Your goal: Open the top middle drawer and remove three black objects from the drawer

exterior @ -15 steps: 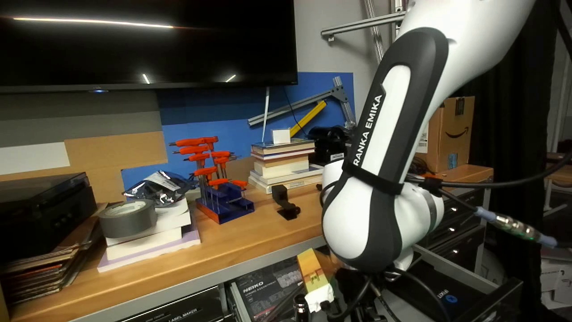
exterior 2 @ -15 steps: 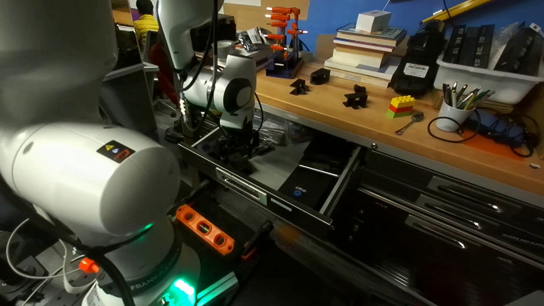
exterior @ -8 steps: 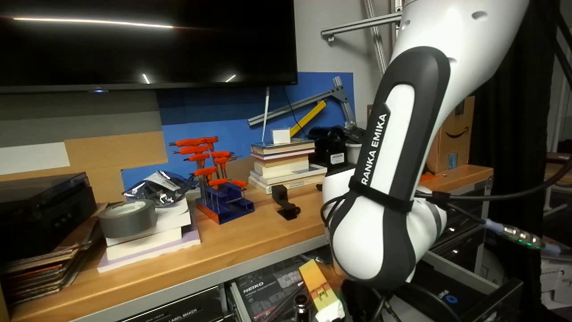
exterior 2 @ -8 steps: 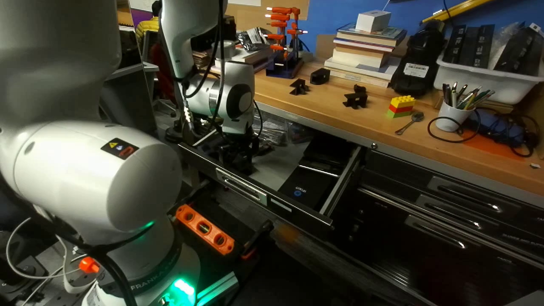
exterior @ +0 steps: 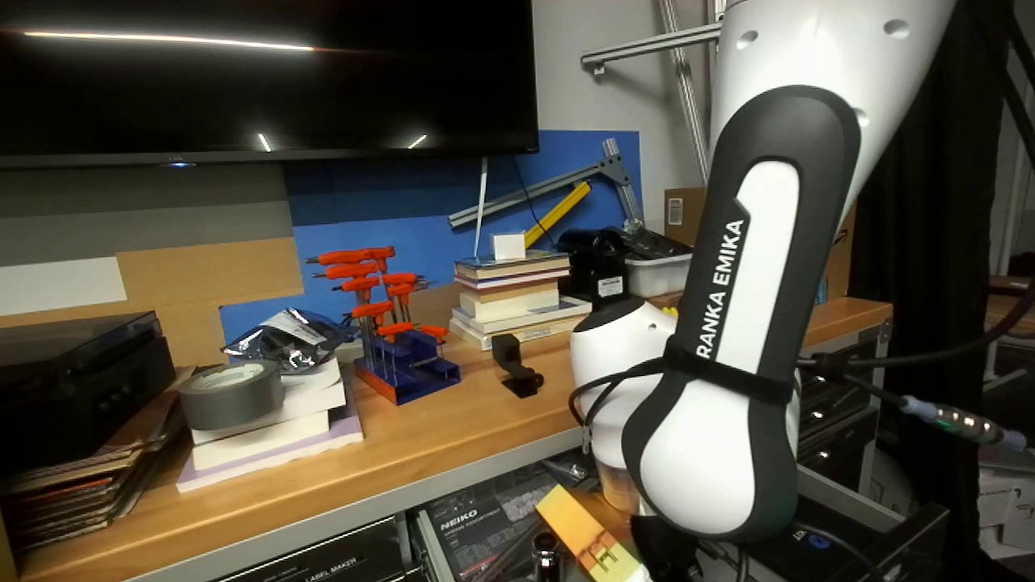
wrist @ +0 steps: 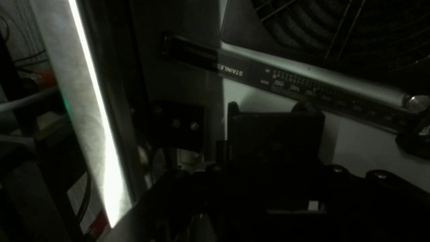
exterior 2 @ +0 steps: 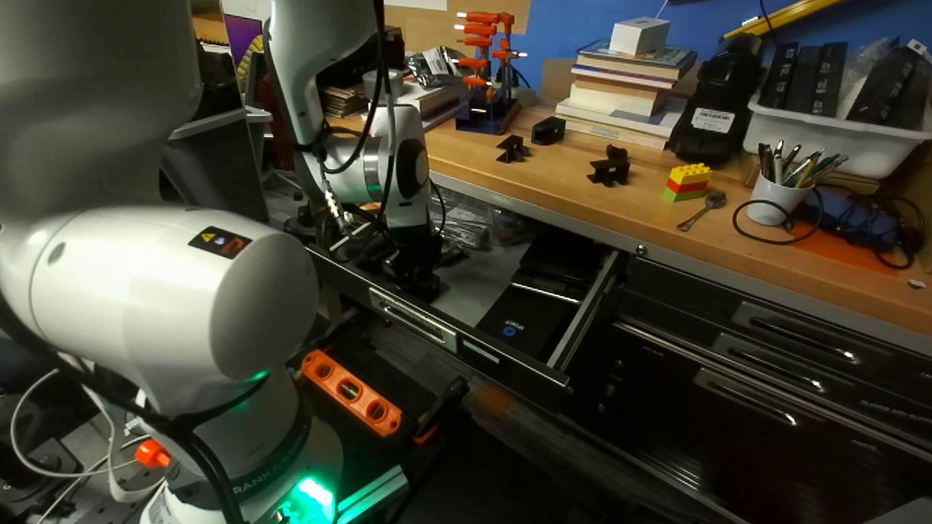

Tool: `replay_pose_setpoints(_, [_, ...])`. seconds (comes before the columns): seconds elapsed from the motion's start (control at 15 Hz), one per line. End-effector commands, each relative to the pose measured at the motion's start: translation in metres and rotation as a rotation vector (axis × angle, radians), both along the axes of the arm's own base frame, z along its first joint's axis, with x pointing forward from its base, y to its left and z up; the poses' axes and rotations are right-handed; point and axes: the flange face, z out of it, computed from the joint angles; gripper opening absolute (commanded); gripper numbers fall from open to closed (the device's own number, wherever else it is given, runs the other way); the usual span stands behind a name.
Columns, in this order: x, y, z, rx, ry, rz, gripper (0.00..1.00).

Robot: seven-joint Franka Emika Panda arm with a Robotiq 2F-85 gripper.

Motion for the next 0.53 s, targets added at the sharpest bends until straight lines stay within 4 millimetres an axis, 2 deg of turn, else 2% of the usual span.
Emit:
replay_pose_setpoints(0.0, [0.01,-0.011,0.017,-0.047,-0.023,0.095,0.25])
replay_pose_setpoints(0.27, [0.034,-0.045,0.05,-0.097,-0.054,0.214,0.25])
replay_pose_setpoints(0.47, [0.06,-0.078,0.086,-0.131,-0.07,0.308,0.25])
